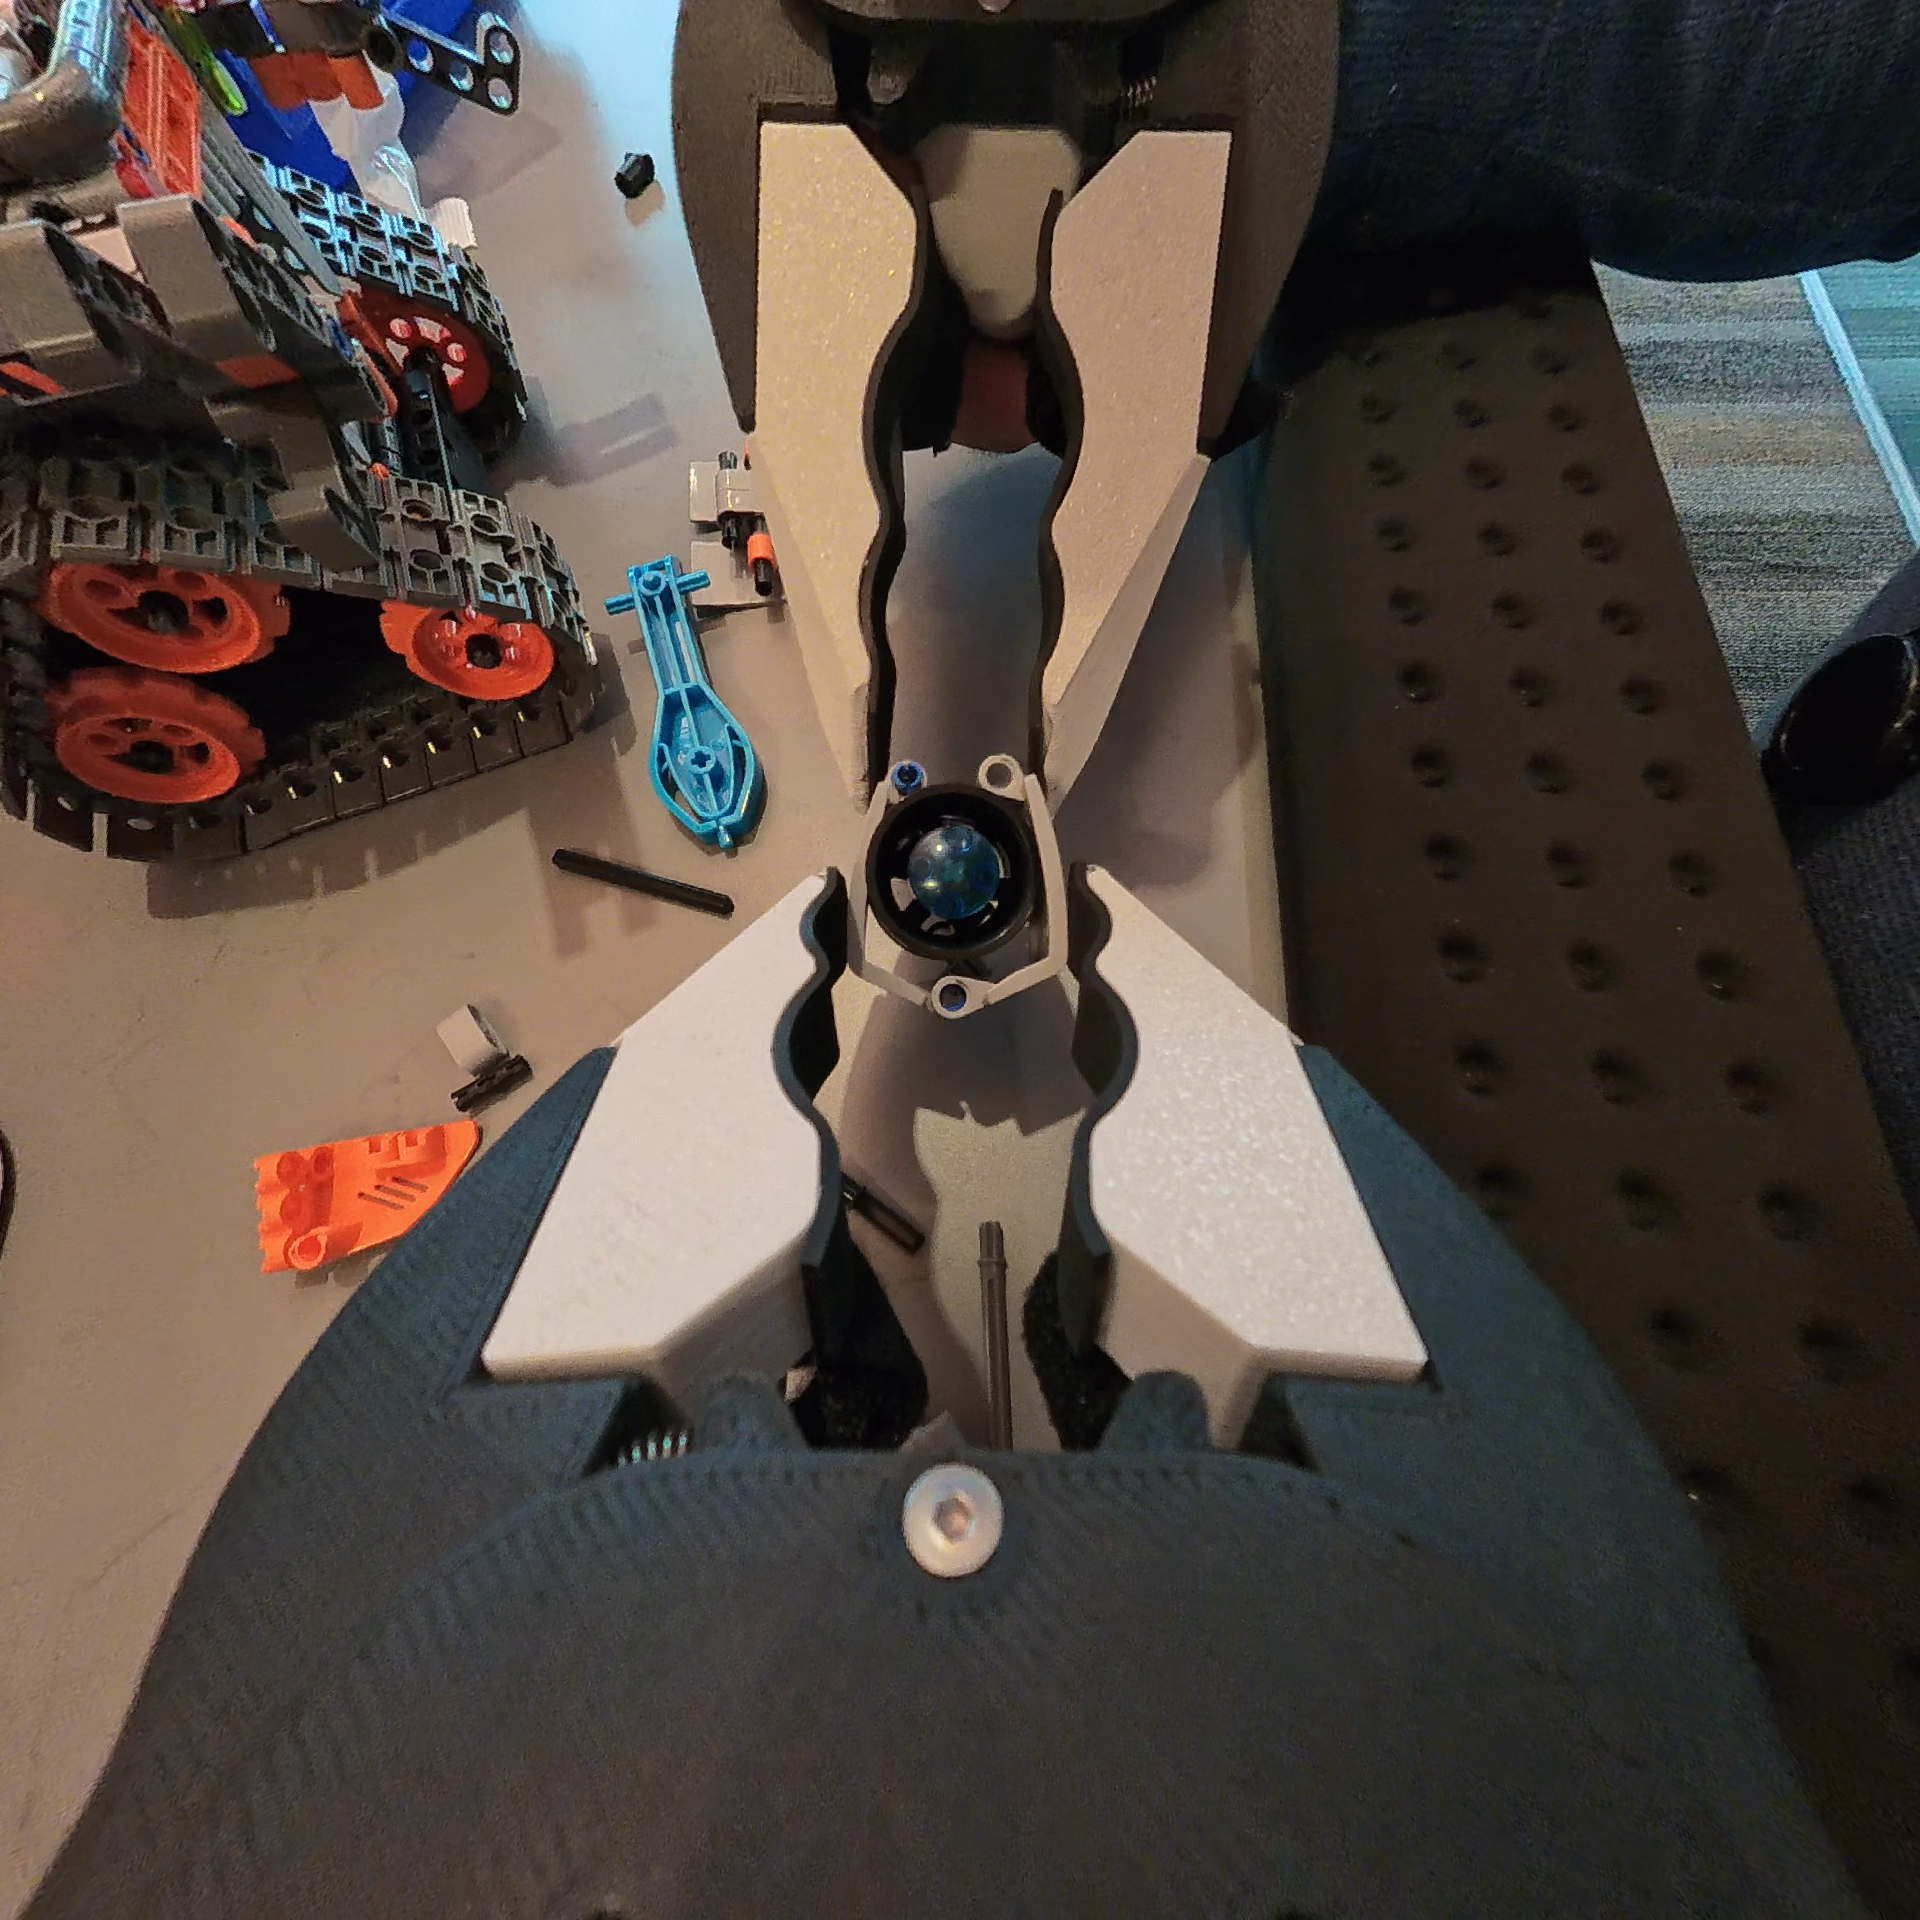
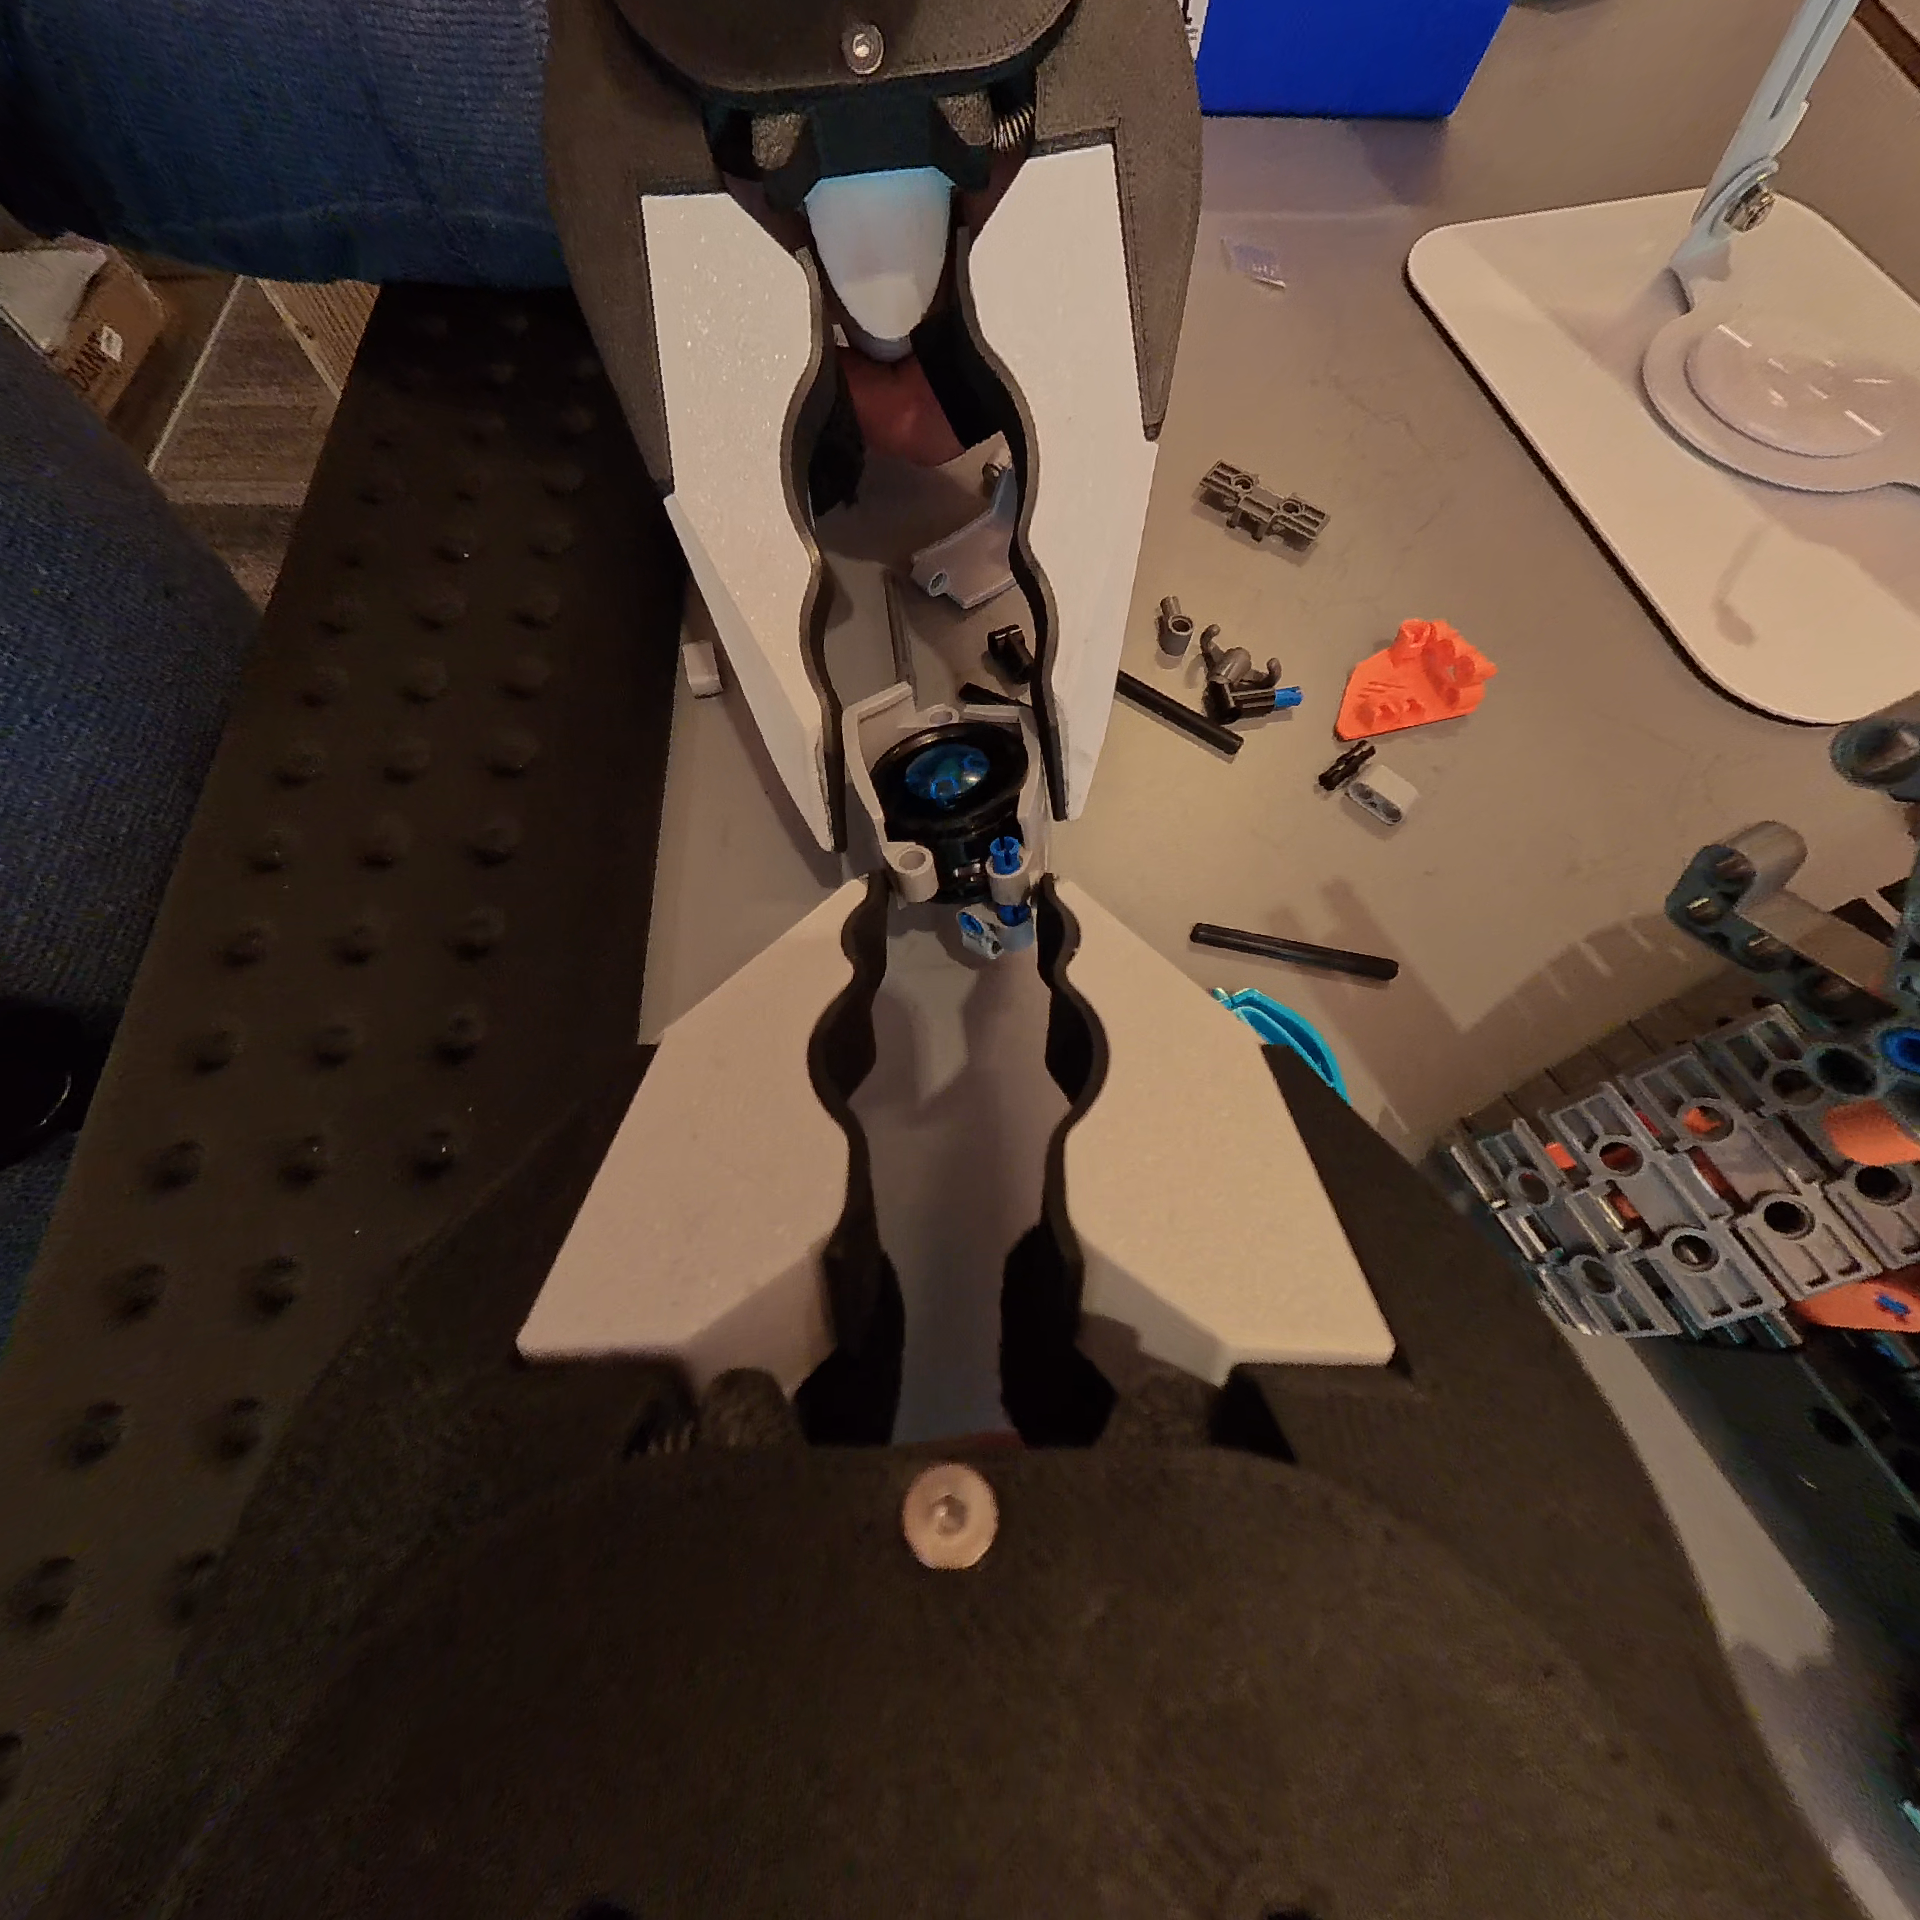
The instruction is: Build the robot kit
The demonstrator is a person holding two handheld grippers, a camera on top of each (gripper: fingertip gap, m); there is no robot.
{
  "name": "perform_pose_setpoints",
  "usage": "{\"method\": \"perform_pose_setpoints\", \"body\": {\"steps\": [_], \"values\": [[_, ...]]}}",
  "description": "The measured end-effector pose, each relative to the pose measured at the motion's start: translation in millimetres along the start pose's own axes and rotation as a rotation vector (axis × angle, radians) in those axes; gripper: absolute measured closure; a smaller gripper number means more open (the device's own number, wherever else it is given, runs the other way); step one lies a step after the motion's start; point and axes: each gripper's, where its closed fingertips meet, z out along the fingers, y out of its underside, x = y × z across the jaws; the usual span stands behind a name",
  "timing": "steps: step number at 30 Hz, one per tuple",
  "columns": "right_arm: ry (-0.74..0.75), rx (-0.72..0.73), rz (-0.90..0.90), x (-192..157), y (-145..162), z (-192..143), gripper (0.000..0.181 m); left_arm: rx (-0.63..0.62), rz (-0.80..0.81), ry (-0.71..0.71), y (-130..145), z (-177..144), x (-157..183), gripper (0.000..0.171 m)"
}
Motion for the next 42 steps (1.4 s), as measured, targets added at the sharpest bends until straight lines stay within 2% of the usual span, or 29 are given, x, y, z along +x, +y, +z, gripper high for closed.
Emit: {"method": "perform_pose_setpoints", "body": {"steps": [29, 34, 36, 38, 42], "values": [[0.01, -0.004, -0.01, 1.2, 1.1, -0.5, 0.156, 0.009, 0.0, -0.007, 0.0, -0.1, -1.8, 0.132], [0.043, 0.059, 0.011, 9.1, -8.4, -8.4, 0.156, 0.069, -0.019, -0.059, -9.6, -8.2, -12.5, 0.129], [0.09, 0.113, 0.014, 17.3, -16.4, -16.3, 0.159, 0.116, -0.033, -0.094, -16.2, -15.8, -20.0, 0.126], [0.137, 0.158, -0.01, 23.4, -23.6, -24.5, 0.181, 0.148, -0.052, -0.11, -19.8, -21.6, -24.8, 0.126], [0.144, 0.201, -0.064, 18.4, -33.9, -30.5, 0.18, 0.137, -0.075, -0.096, -16.8, -19.9, -25.6, 0.124]]}}
